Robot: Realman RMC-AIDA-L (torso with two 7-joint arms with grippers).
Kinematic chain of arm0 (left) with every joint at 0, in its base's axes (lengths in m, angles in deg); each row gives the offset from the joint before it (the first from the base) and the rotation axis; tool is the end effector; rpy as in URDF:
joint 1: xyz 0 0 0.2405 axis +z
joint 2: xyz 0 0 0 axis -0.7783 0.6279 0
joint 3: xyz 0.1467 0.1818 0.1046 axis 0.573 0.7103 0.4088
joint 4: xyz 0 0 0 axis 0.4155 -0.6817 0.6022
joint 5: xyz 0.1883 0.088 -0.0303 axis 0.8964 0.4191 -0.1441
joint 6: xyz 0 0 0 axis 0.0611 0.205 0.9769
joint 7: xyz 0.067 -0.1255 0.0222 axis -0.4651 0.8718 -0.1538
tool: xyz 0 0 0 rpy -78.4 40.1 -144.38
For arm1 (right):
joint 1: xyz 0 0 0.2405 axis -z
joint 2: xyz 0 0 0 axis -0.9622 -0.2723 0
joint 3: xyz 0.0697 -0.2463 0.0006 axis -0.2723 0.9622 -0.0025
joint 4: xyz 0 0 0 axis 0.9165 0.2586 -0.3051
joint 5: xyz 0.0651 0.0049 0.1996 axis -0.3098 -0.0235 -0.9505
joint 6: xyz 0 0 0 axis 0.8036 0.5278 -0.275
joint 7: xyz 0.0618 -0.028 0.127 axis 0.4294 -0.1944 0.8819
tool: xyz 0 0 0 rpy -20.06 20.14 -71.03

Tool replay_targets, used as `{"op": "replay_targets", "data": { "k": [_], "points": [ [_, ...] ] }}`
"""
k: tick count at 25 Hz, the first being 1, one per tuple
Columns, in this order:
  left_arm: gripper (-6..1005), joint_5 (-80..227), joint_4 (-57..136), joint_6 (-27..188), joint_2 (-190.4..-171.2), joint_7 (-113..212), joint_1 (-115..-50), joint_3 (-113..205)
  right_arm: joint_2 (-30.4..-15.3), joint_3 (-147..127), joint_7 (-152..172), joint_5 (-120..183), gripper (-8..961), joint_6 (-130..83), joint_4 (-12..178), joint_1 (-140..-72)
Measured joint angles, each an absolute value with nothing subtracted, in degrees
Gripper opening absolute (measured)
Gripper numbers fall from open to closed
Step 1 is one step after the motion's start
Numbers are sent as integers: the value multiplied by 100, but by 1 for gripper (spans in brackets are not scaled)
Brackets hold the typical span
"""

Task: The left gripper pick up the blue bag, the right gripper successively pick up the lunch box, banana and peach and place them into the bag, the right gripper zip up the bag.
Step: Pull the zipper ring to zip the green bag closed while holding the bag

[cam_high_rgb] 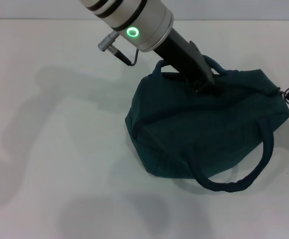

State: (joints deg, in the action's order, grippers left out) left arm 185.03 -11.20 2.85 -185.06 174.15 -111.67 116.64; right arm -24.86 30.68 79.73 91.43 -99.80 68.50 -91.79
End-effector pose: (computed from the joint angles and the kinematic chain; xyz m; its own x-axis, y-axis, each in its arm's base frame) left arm -0.0407 0.3846 -0.0538 0.9713 0.2329 -0.0486 0.2341 -0.9720 0.0199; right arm 0.3300 0.2829 0.0187 0.3504 -0.3491 -0.8691 -0.8121 -0.5755 -0.0963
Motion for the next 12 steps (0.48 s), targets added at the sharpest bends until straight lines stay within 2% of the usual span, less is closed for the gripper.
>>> {"op": "replay_targets", "data": {
  "k": [12],
  "points": [
    [89, 18536, -1120, -61, -18487, 17414, -11138, 11468, -2498, 3120, 7965, 9158, 20, -9630, 6848, -9220]
  ]
}}
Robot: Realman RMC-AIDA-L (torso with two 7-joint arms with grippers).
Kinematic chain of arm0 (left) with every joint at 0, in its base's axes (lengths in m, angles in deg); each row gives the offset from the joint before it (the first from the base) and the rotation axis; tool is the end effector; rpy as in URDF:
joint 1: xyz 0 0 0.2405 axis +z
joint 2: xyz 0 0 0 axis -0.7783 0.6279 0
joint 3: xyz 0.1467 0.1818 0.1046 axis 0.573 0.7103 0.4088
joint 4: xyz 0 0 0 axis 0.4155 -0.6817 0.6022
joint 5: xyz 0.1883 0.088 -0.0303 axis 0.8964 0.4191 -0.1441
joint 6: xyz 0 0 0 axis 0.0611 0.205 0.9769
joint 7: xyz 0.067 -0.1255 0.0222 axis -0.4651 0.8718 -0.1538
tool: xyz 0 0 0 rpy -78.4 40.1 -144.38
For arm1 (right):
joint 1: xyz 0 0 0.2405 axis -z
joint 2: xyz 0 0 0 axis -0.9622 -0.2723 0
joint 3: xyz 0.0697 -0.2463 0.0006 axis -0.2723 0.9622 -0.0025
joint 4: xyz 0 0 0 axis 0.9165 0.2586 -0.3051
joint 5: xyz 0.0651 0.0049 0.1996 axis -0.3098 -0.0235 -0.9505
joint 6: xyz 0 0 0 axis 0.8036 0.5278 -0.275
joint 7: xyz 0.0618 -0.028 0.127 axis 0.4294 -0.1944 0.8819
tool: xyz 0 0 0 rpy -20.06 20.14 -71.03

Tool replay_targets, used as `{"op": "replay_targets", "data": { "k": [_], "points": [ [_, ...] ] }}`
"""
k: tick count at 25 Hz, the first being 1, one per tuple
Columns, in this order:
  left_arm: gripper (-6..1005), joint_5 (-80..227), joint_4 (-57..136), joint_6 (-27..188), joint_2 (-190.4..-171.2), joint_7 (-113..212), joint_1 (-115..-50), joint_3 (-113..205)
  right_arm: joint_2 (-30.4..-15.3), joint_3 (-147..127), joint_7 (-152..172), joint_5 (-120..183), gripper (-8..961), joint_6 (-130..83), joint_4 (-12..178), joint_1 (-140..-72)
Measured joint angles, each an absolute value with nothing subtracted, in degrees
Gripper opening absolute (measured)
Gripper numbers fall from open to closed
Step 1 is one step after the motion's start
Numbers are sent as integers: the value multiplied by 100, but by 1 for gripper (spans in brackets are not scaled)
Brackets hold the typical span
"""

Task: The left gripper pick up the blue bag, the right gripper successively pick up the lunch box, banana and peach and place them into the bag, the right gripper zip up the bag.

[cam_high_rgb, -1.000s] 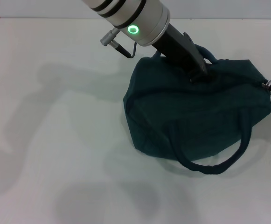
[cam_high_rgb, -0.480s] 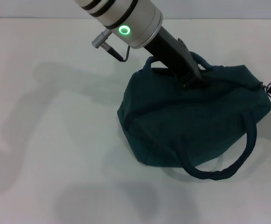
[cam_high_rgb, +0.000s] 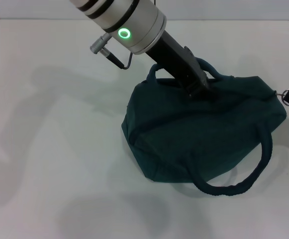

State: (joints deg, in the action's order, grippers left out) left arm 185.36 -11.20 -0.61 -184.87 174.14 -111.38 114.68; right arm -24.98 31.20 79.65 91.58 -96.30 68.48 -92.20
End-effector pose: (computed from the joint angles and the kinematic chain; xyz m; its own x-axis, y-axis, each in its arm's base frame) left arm -0.0457 0.3810 -0.0476 0.9658 0.2525 -0.0598 0.2557 -0.9652 0.0550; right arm 0.3349 0.2882 0.0148 0.3658 -0.3670 -0.8553 -0.8306 -0.5433 -0.1221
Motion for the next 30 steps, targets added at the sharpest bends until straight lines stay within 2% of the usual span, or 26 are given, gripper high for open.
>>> {"op": "replay_targets", "data": {
  "k": [10, 16, 19, 21, 26, 27, 28, 30],
  "points": [
    [103, 18504, -1148, -119, -18523, 17299, -11059, 11198, -2509, 3117, 7963, 9425, 20, -9686, 6923, -9281],
    [112, 18338, -1662, 87, -18545, 17144, -10628, 11182, -2514, 2898, 7434, 9317, 20, -10063, 6932, -9184],
    [116, 17943, -2171, 260, -18538, 16926, -10149, 11174, -2518, 2601, 7312, 9314, 140, -10181, 6991, -9137],
    [204, 17723, -2578, 318, -18532, 16773, -9790, 11111, -2516, 2341, 7302, 9313, 220, -10277, 7015, -9088],
    [414, 17111, -3180, 313, -18521, 16407, -8960, 10702, -2481, 1708, 7197, 9310, 310, -10675, 6953, -8927],
    [454, 17111, -3180, 313, -18521, 16407, -8960, 10702, -2444, 1585, 7132, 9308, 329, -10923, 6842, -8876],
    [493, 16740, -3302, 179, -18508, 16291, -8586, 10457, -2403, 1540, 7119, 9306, 347, -11144, 6734, -8862],
    [572, 16494, -3330, 73, -18505, 16157, -8345, 10307, -2316, 1517, 7179, 9308, 383, -11573, 6473, -8877]
  ]
}}
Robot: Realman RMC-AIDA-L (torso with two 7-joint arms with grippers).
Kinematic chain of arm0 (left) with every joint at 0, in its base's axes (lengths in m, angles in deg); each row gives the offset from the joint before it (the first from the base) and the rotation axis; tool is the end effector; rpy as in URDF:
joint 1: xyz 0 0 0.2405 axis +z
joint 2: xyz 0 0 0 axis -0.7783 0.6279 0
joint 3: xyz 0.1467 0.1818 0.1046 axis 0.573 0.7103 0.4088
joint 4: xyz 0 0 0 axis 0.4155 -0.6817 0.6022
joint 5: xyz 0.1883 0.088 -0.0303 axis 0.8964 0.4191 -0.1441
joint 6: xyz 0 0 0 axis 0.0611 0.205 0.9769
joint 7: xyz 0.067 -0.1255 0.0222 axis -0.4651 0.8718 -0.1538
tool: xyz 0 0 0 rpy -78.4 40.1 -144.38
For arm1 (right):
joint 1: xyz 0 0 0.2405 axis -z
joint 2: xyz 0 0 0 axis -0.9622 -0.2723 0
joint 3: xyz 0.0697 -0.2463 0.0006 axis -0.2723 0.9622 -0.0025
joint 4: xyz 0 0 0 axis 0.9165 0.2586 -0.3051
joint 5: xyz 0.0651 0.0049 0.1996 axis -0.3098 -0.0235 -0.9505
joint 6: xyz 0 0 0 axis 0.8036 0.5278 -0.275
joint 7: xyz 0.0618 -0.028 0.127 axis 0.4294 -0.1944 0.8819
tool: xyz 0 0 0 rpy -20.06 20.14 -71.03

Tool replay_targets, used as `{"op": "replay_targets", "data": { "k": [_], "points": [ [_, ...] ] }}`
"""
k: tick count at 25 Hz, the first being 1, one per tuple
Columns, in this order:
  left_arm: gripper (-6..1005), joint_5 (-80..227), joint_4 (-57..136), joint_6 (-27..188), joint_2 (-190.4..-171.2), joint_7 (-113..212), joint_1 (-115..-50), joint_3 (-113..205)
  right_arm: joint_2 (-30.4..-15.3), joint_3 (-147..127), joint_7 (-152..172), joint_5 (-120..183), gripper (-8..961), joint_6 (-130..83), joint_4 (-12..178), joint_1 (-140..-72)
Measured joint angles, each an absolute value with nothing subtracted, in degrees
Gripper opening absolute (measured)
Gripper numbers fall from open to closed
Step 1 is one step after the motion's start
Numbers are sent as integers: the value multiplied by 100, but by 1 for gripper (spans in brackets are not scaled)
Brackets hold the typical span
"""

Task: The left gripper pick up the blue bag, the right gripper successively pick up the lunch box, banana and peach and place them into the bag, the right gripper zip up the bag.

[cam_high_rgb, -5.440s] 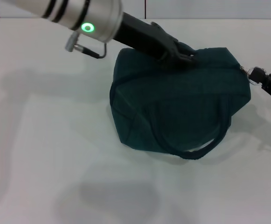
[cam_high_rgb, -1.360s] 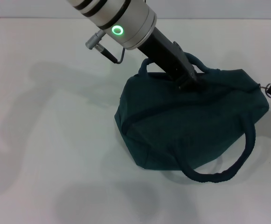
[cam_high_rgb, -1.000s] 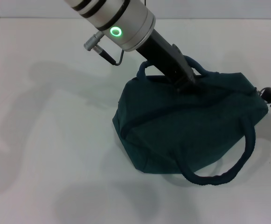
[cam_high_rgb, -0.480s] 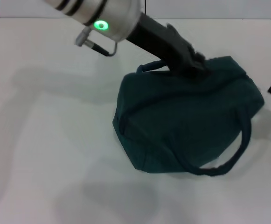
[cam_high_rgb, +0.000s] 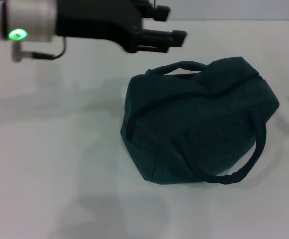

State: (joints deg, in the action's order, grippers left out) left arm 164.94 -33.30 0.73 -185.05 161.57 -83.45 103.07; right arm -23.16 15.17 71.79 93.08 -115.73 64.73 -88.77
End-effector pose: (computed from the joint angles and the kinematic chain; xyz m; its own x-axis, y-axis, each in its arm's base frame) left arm -0.1133 0.3582 0.0468 0.8572 0.1992 0.4749 0.2944 -0.9462 -0.1346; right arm 0.3289 0.2600 0.0862 0.3936 -0.0018 -0.9193 -0.6926 -0.6581 -0.2952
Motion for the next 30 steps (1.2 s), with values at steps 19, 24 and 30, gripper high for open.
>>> {"op": "replay_targets", "data": {
  "k": [19, 24, 30],
  "points": [
    [874, 15398, -2154, -1625, -18496, 14420, -7203, 9749, -2086, 2915, 9841, 11075, 871, -12499, 3780, -10543],
    [874, 15225, -1943, -2037, -18495, 14034, -7118, 9734, -2402, 3265, 9856, 11779, 870, -12486, 3794, -10763],
    [874, 15214, -1602, -2241, -18454, 13654, -6983, 9728, -2537, 3295, 9781, 11780, 869, -12541, 3701, -10681]
  ]
}}
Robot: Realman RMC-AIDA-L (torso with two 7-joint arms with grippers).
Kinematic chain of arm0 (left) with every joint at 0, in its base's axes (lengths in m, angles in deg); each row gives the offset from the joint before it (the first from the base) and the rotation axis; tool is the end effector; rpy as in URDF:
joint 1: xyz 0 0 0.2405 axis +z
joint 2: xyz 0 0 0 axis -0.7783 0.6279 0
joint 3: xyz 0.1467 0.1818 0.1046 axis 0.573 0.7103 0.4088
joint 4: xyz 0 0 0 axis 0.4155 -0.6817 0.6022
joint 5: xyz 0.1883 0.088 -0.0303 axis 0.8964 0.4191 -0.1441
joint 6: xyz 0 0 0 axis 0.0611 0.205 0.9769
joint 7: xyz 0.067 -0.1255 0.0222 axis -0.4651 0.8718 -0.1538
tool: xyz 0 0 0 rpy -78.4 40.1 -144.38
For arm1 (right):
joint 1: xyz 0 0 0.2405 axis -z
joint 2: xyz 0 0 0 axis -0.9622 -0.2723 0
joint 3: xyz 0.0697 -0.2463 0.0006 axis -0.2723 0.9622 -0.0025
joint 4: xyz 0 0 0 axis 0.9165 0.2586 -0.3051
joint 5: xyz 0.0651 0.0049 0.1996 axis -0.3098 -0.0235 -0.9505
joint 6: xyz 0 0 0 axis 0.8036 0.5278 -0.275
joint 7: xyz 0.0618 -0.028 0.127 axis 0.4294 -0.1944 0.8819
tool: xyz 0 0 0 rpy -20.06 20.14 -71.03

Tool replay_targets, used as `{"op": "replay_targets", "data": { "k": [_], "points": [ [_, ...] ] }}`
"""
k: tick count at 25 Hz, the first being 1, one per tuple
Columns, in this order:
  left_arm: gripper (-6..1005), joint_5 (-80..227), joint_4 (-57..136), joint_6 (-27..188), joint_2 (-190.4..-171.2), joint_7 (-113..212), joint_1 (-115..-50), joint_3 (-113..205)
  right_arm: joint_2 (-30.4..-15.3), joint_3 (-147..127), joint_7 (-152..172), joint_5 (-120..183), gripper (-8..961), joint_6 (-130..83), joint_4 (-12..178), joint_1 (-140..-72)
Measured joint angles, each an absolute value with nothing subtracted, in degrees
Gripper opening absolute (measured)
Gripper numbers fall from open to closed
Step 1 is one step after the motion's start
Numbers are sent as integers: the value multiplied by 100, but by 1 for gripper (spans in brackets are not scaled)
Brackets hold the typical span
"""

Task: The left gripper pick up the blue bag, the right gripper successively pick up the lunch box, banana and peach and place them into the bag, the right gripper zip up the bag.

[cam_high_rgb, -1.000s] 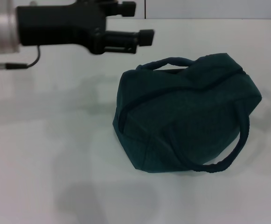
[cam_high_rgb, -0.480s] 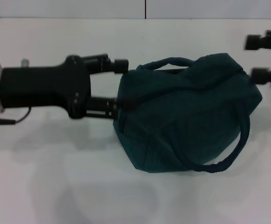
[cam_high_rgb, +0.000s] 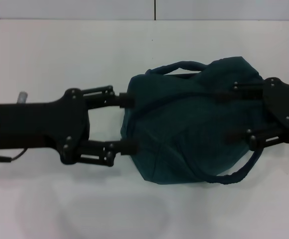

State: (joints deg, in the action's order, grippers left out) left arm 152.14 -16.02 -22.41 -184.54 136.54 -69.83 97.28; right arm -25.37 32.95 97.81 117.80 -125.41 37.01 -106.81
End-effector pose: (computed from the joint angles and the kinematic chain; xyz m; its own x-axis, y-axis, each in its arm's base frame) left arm -0.2084 0.2668 0.0435 0.7191 0.1903 0.6684 0.1814 -0.9798 0.0838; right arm 0.1872 0.3150 0.0458 0.8049 -0.2219 -0.5503 -0.1690 -0.9748 0.1459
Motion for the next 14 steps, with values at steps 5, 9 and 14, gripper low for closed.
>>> {"op": "replay_targets", "data": {
  "k": [5, 9, 14],
  "points": [
    [874, 15277, -1045, -2233, -18336, 13441, -7096, 9711, -2543, 3379, 9703, 11785, 869, -12564, 3780, -10672],
    [874, 15283, -973, -2224, -18297, 13405, -7116, 9709, -2545, 3426, 9682, 11769, 869, -12548, 3837, -10678],
    [874, 15285, -970, -2215, -18295, 13379, -7097, 9709, -2546, 3406, 9675, 11768, 869, -12530, 3891, -10698]
  ]
}}
